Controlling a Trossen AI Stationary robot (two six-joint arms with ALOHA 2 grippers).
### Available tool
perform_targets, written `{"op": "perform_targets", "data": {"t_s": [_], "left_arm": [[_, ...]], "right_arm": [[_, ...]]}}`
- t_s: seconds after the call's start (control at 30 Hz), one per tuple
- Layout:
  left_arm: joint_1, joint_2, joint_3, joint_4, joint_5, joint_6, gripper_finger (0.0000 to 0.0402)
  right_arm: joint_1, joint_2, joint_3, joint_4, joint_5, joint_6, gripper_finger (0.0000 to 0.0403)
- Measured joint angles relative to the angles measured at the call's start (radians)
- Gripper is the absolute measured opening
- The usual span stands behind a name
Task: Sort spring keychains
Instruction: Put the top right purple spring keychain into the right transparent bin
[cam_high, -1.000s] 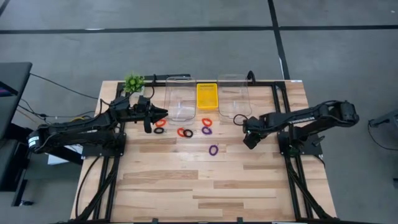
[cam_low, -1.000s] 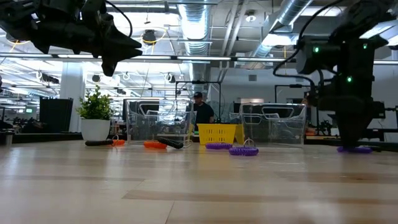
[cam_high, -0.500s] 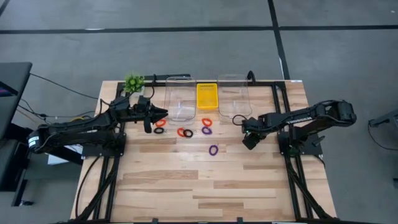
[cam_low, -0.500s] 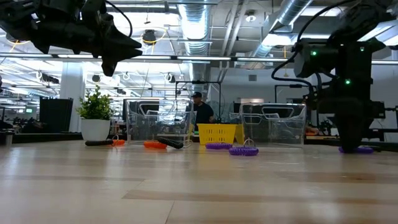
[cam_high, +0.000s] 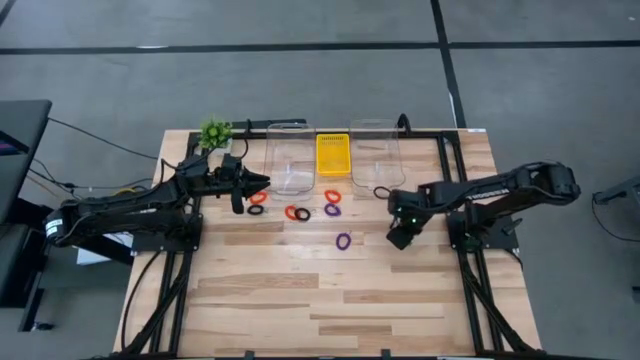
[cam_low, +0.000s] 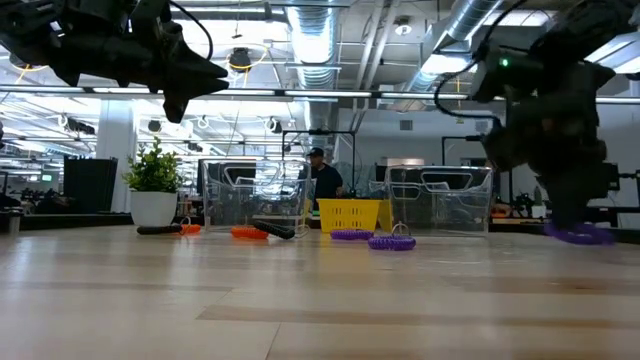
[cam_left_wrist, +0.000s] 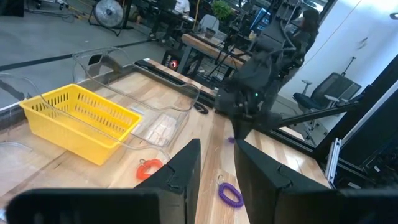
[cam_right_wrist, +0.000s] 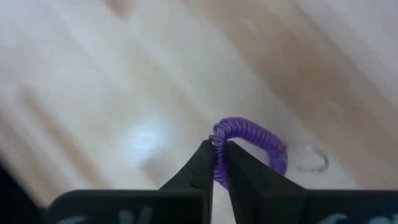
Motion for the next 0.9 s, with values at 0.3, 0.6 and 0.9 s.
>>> {"op": "perform_targets", "data": {"t_s": [0.3, 0.6, 0.9], "left_arm": [[0.0, 0.0, 0.0, -0.003, 0.0, 0.001, 0.0095], [0.0, 0.0, 0.0, -0.004, 0.0, 0.0, 0.0095], [0.0, 0.0, 0.0, -0.004, 0.0, 0.0, 0.0095]], "right_arm": [[0.004, -0.103, 0.002, 0.205, -0.106, 0.008, 0.0011], [-0.019, -0.259, 0.003, 0.28, -0.149, 0.006, 0.0006], [-0.094, -0.415, 0.004, 0.421, -0.076, -0.029, 0.0007]]}}
